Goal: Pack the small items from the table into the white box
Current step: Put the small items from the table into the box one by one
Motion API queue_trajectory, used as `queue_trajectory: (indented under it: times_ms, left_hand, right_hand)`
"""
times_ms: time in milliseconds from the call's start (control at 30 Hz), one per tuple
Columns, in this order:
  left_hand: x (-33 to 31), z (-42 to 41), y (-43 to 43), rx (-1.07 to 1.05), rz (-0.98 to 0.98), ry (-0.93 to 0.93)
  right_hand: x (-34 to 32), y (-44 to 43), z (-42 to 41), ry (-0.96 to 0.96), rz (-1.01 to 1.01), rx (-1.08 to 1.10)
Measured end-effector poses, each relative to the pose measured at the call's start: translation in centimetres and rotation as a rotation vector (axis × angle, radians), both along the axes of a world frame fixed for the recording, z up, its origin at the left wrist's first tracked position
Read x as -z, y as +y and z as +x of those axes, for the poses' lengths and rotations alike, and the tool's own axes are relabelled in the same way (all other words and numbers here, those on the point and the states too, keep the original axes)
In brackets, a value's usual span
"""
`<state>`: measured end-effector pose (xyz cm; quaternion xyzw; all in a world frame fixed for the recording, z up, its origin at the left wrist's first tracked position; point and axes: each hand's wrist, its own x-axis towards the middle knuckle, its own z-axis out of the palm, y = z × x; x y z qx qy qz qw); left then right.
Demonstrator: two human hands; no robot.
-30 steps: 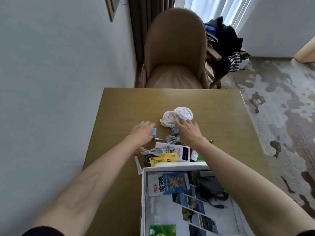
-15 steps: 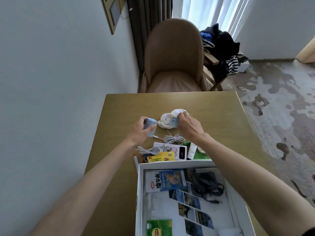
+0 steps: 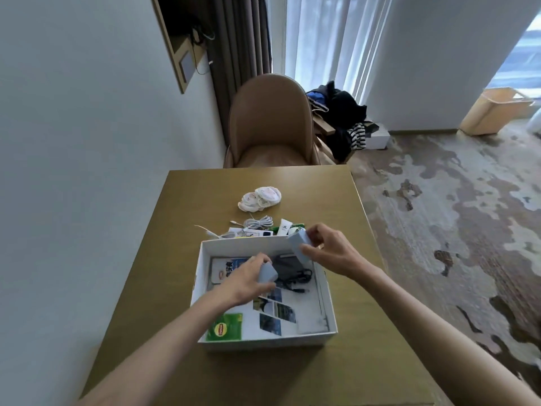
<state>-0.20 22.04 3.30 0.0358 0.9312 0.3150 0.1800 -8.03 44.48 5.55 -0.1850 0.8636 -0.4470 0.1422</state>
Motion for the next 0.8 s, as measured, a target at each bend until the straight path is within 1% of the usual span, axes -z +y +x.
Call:
queue_trajectory:
  times_ms: [133,300,467,567,800]
  left_hand:
    - [2.7,2.8,2.6,0.067,-0.137,-0.043]
    - [4.9,3.9,3.4,0.221,-0.258,-0.056]
    - [5.1,3.6,3.2,0.240,-0.148,-0.063]
    - [4.7,3.8,2.9,0.224,-0.083,-0.100]
    - [3.7,3.6,2.7,0.182,0.162,-0.337]
  right_hand:
    - [0.5,1.9,3.0,-0.011,0.003,-0.024]
    - [1.1,3.3,4.9,0.005,0.022,-0.023]
    - [1.8,3.9,5.4,0.013,0.054,-0.040]
    - [2.1,3.7,5.4,-0.003,0.063,-0.024]
    - [2.0,2.2,6.0,-0.012,0.075,0.042]
